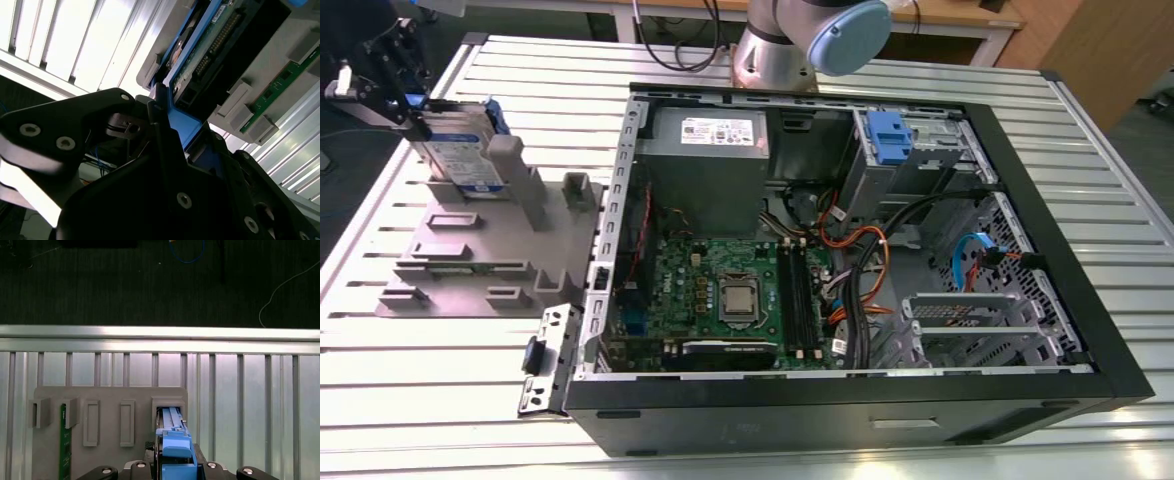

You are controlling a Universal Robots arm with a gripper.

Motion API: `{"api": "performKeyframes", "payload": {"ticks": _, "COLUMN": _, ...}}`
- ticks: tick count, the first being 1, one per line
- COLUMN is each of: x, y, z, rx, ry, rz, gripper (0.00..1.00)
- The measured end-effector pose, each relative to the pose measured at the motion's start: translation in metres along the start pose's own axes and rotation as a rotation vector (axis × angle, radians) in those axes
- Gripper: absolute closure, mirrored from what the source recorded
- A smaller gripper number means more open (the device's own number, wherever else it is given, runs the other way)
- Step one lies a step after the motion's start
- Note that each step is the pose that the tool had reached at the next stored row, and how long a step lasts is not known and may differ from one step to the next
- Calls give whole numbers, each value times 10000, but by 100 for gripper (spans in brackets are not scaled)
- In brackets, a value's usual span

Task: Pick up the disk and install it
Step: 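Pick up the disk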

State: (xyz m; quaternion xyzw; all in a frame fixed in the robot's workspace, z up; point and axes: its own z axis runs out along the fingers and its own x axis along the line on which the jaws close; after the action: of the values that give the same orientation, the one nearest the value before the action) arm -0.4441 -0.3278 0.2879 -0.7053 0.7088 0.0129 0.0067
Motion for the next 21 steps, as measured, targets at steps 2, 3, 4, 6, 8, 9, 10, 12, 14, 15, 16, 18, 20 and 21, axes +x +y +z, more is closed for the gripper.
{"api": "performKeyframes", "payload": {"ticks": 2, "x": 0, "y": 0, "z": -6, "rx": 0, "ry": 0, "rz": 0, "gripper": 63}}
{"api": "performKeyframes", "payload": {"ticks": 3, "x": 0, "y": 0, "z": -12, "rx": 1, "ry": -1, "rz": 0, "gripper": 63}}
{"api": "performKeyframes", "payload": {"ticks": 4, "x": 0, "y": 0, "z": -17, "rx": 1, "ry": -1, "rz": 0, "gripper": 63}}
{"api": "performKeyframes", "payload": {"ticks": 6, "x": -1, "y": 0, "z": -20, "rx": 5, "ry": -2, "rz": 0, "gripper": 63}}
{"api": "performKeyframes", "payload": {"ticks": 8, "x": -1, "y": 0, "z": -24, "rx": 1, "ry": -1, "rz": 0, "gripper": 63}}
{"api": "performKeyframes", "payload": {"ticks": 9, "x": -1, "y": 0, "z": -25, "rx": 0, "ry": 0, "rz": 0, "gripper": 63}}
{"api": "performKeyframes", "payload": {"ticks": 10, "x": -1, "y": 0, "z": -25, "rx": 1, "ry": 0, "rz": 0, "gripper": 63}}
{"api": "performKeyframes", "payload": {"ticks": 12, "x": -1, "y": 0, "z": -25, "rx": 1, "ry": -1, "rz": 0, "gripper": 63}}
{"api": "performKeyframes", "payload": {"ticks": 14, "x": -1, "y": 0, "z": -27, "rx": -1, "ry": 1, "rz": 0, "gripper": 63}}
{"api": "performKeyframes", "payload": {"ticks": 15, "x": -1, "y": 0, "z": -27, "rx": -1, "ry": 0, "rz": 0, "gripper": 62}}
{"api": "performKeyframes", "payload": {"ticks": 16, "x": -1, "y": 0, "z": -26, "rx": 0, "ry": 0, "rz": 0, "gripper": 62}}
{"api": "performKeyframes", "payload": {"ticks": 18, "x": -1, "y": 0, "z": -27, "rx": 0, "ry": 0, "rz": 0, "gripper": 56}}
{"api": "performKeyframes", "payload": {"ticks": 20, "x": -1, "y": 0, "z": -26, "rx": -2, "ry": 1, "rz": 0, "gripper": 56}}
{"api": "performKeyframes", "payload": {"ticks": 21, "x": -1, "y": 0, "z": -23, "rx": -1, "ry": 1, "rz": 0, "gripper": 56}}
